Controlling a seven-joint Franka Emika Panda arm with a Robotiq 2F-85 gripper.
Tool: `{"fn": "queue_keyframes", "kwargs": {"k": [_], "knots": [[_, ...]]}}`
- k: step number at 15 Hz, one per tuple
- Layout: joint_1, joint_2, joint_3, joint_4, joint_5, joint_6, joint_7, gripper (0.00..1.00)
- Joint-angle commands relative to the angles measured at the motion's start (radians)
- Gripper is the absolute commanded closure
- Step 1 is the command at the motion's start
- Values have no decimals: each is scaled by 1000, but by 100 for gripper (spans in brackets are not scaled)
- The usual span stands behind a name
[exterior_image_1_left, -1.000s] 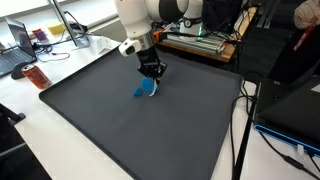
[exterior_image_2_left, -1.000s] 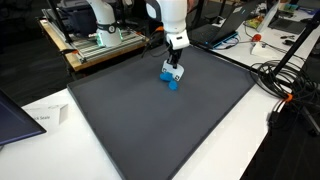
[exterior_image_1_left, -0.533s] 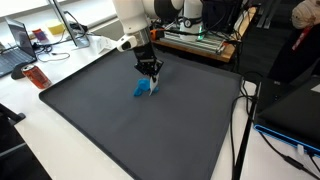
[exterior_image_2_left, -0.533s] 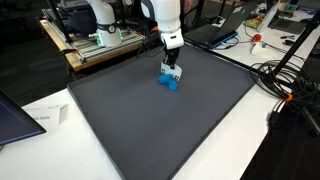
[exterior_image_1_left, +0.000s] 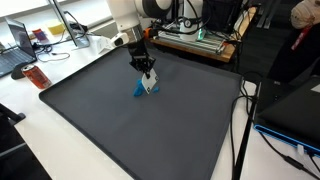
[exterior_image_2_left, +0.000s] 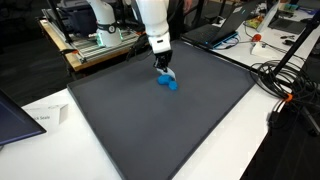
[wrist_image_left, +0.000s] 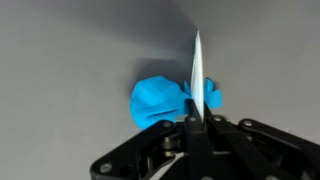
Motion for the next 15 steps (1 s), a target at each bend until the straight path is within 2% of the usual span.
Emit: {"fn": "queue_keyframes", "kwargs": {"k": [1,5,10,13,15], "knots": [[-34,-41,-1,-67,43,13,-64,99],[-59,-94,5,-98,81,-24,-141,99],[-90,-164,13,-135,246,-45,-406,99],[-75,-203,-19,-137,360,-97,-570,99],[-58,-222,-54,-122,402,-183,-643,99]]}}
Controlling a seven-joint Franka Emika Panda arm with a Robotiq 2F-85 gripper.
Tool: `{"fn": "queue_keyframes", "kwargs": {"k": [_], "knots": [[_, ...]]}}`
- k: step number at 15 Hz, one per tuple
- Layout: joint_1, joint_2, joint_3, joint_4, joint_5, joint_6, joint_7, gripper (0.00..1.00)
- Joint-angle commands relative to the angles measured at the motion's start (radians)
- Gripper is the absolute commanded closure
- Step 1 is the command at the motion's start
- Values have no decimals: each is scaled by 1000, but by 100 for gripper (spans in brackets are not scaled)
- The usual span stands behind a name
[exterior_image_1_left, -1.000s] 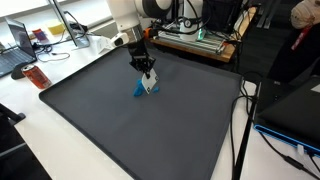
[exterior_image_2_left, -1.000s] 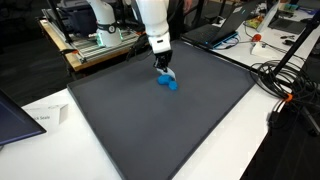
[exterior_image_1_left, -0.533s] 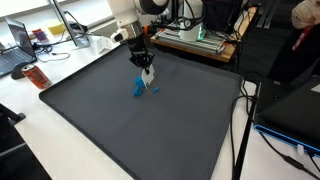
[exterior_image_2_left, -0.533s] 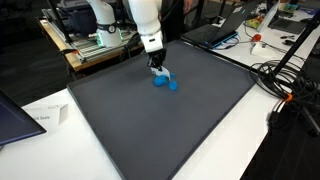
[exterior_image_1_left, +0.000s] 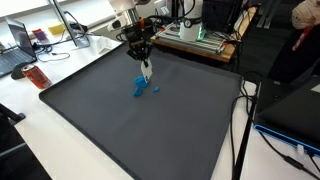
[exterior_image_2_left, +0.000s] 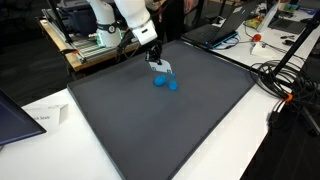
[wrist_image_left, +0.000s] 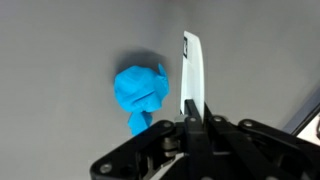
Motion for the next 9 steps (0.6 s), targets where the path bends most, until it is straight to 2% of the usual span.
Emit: {"fn": "queue_keyframes", "kwargs": {"k": [1,2,3,4,9], "knots": [[28,-71,-64,-5,76,-148,-129,99],[43,-75,-88,12,37,-201,-101,99],[69,-42,-100,7,43,-128,-87,99],[77,-49,-114,9,42,-142,-86,96],[97,-40,-128,9,40,-138,-85,96]]}}
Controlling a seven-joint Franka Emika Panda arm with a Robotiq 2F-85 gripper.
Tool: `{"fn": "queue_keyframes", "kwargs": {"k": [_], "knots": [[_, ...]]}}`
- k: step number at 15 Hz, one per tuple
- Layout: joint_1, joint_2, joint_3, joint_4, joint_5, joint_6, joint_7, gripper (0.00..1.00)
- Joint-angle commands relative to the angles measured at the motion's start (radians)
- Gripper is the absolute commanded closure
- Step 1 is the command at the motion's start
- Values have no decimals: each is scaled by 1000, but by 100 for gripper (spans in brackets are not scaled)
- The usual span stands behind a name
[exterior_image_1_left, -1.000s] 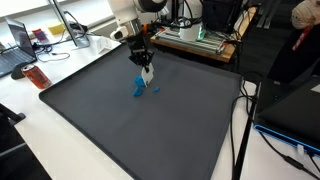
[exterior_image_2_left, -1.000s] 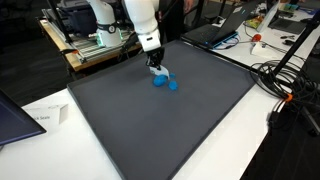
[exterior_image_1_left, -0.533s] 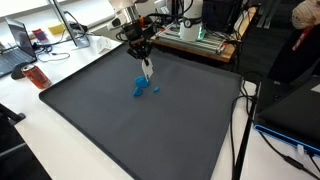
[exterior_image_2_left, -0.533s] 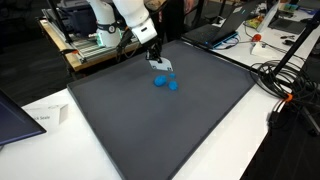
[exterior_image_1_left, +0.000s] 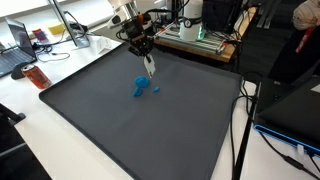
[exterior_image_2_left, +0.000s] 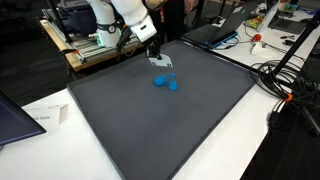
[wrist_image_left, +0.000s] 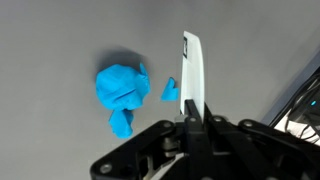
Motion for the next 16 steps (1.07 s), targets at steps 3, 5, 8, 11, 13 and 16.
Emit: {"fn": "queue_keyframes", "kwargs": {"k": [3,5,8,11,13,16], "knots": [[40,-1,-41,2,5,-5,-3,96],[40,-1,-41,2,5,-5,-3,96],[40,-1,-41,2,5,-5,-3,96],[40,-1,-41,2,5,-5,-3,96],[40,-1,-41,2,5,-5,-3,96],[69,-36,-33,-1,-12,-15,6,99]]}}
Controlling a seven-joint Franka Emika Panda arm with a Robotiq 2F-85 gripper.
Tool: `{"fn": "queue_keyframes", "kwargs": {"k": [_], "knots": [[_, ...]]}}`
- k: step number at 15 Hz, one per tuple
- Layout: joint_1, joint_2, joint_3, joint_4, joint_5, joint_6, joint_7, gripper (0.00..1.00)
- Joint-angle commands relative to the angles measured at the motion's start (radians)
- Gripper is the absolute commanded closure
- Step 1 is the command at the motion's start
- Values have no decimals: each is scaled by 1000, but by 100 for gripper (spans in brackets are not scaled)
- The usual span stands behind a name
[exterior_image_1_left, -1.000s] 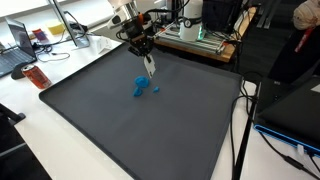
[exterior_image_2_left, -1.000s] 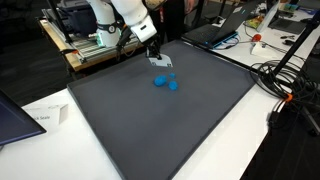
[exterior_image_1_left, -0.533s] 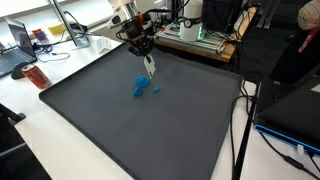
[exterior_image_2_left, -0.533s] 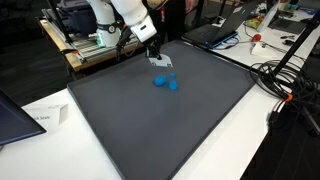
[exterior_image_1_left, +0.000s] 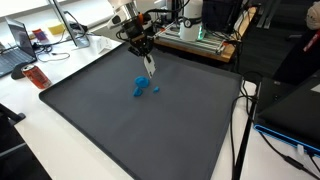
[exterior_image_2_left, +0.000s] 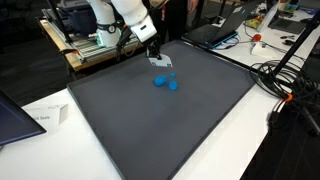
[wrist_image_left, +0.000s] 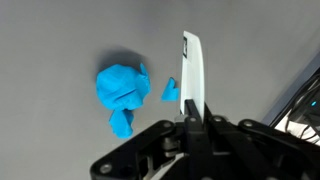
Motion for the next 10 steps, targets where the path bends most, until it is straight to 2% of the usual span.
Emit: {"fn": "queue_keyframes", "kwargs": {"k": [1,3,5,7,10], "knots": [[73,-45,-17,-4,-38,-2,26,99],[109,-72,-8,3,-56,-25,63,99],[157,-82,-11,7,-126,17,206,99],[175,-85,-3,27,-230,14,377,99],[203,-67,-34,53,-424,48,627,99]]}}
